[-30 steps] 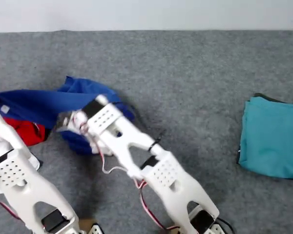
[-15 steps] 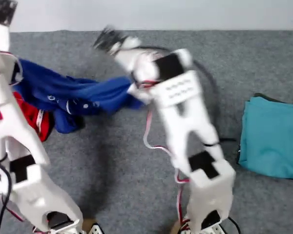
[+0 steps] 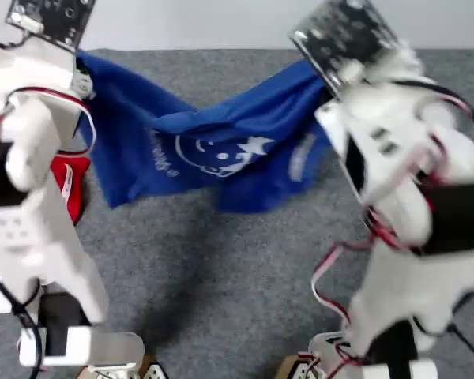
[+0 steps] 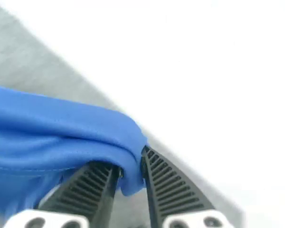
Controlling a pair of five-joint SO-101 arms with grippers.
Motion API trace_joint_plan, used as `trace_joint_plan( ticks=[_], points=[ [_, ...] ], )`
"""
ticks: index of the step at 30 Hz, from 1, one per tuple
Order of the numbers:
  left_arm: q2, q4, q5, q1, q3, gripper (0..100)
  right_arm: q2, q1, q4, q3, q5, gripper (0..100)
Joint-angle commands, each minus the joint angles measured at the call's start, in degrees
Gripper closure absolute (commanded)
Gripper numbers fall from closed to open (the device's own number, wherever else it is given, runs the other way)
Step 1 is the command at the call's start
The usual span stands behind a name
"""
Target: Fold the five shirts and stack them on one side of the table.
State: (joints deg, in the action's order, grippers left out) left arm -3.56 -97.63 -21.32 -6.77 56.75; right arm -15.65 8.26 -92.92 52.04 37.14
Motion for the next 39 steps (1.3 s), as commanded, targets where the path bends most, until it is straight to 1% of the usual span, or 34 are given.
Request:
trace_joint_plan(
  ticks=[1,6,10,13,17,20,23,26,29,32,36,39],
  points=[
    [-5.5,4.0,0.4,0.5,0.1,100,-6.2,-3.7,4.3,1.1,2.8,98.3],
    [-10.3,4.4,0.4,0.6,0.1,100,-11.4,-8.6,6.2,1.1,6.5,98.3],
    [-13.7,3.8,0.3,0.6,-0.2,100,-15.2,-12.7,5.5,1.1,8.3,98.2],
    [-15.9,1.3,-3.4,0.6,-0.1,100,-17.5,-14.5,4.6,1.1,10.4,98.2],
    [-17.3,-2.7,-9.3,0.3,-0.3,100,-18.2,-14.7,-0.1,0.8,11.9,98.2],
    [-16.3,-2.8,-10.7,0.2,-3.2,100,-16.9,-14.2,-3.7,-2.5,12.0,98.3],
    [-13.5,-2.7,-12.7,0.5,-10.2,100,-14.0,-12.2,-5.9,-8.8,11.7,98.4],
    [-8.2,-1.6,-14.8,0.5,-19.5,100,-9.8,-9.1,-5.8,-18.3,11.7,98.4],
    [-1.1,2.5,-17.5,0.6,-28.0,100,-4.1,-6.5,-1.7,-29.2,11.7,98.4],
    [7.9,9.6,-19.3,0.6,-33.3,100,2.2,-5.0,7.5,-37.4,11.7,98.4],
    [20.6,21.2,-19.3,0.2,-32.5,100,11.9,-5.0,23.6,-41.9,11.9,98.4],
    [29.2,26.1,-19.2,0.2,-27.0,100,18.8,-5.1,33.5,-41.8,12.0,98.4]
  ],
)
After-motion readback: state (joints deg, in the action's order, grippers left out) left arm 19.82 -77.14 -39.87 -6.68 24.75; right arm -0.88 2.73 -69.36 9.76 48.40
